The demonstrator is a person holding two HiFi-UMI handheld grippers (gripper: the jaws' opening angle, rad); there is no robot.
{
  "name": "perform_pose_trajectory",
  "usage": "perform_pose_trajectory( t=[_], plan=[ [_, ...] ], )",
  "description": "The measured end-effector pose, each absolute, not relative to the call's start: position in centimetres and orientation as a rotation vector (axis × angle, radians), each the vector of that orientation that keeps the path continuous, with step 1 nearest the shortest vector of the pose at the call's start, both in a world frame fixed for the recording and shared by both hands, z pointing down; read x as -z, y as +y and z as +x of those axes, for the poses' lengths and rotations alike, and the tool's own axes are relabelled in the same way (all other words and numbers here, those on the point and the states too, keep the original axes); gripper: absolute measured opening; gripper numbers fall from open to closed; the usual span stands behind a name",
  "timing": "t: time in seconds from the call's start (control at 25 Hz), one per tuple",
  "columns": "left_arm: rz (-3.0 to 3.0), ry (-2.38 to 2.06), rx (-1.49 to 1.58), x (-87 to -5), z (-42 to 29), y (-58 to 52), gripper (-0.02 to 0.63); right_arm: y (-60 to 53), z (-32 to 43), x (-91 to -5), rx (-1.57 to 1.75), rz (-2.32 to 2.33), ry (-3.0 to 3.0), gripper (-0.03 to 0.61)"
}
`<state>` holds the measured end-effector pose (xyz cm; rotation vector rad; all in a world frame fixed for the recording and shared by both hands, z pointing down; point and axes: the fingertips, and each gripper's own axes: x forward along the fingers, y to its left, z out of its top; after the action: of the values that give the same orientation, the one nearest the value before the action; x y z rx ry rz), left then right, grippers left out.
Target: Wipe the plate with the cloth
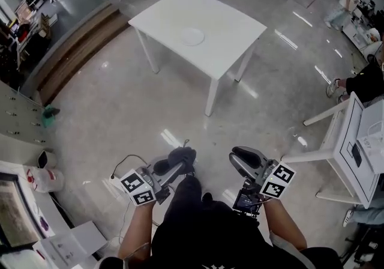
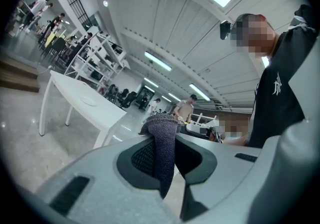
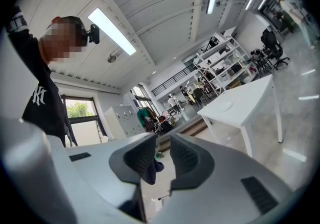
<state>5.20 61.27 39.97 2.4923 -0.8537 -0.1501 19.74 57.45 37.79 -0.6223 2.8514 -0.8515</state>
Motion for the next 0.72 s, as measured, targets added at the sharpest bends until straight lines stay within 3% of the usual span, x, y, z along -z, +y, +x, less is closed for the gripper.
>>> perform_pose_trajectory(
  t=[0.72],
  plan=[
    [2.481,-0.836,0.145,-40.3,-5.2,40.5,0.054,36.4,10.2,-36.7,0.873,-0.696,2.851,0.063]
  ],
)
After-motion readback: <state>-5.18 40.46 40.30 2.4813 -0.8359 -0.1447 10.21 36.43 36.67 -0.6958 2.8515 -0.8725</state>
